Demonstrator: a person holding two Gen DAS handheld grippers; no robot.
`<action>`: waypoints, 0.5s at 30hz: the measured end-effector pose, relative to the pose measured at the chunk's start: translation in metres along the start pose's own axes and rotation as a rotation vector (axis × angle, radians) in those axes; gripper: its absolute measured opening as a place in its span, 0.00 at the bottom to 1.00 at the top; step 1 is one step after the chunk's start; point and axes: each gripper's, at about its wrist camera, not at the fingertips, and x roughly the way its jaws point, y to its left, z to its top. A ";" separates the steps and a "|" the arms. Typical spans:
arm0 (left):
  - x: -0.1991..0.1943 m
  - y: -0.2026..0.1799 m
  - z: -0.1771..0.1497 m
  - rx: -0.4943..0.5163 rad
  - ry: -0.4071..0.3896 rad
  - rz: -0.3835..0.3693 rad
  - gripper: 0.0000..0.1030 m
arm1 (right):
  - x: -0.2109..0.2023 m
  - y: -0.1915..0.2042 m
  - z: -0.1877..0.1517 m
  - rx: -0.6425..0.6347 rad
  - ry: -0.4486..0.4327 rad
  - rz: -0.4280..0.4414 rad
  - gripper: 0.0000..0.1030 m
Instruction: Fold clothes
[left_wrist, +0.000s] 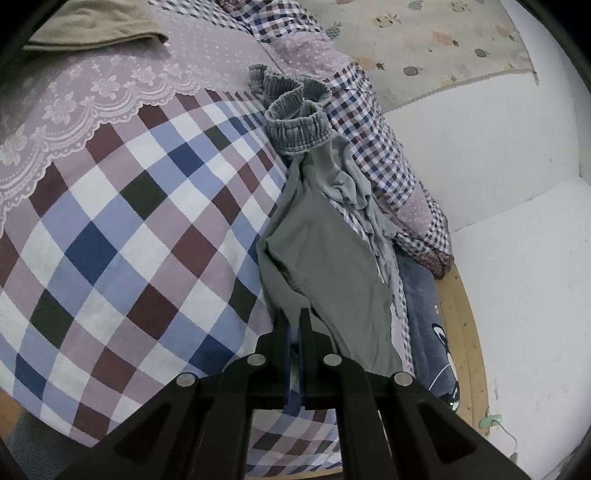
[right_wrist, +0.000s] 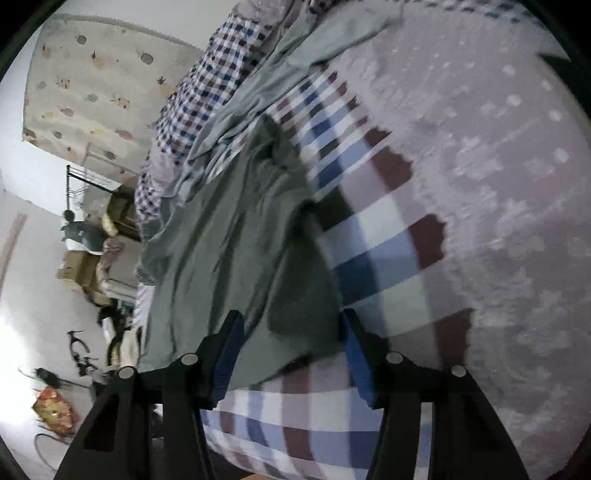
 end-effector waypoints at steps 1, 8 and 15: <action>0.000 0.001 0.000 -0.001 0.000 0.001 0.01 | 0.000 -0.003 0.000 0.025 0.002 0.027 0.55; -0.002 0.001 -0.002 -0.004 -0.006 0.001 0.01 | -0.016 0.013 -0.003 -0.079 -0.065 -0.108 0.05; -0.007 -0.006 -0.004 0.030 -0.014 -0.009 0.01 | -0.038 0.049 -0.021 -0.282 -0.158 -0.285 0.03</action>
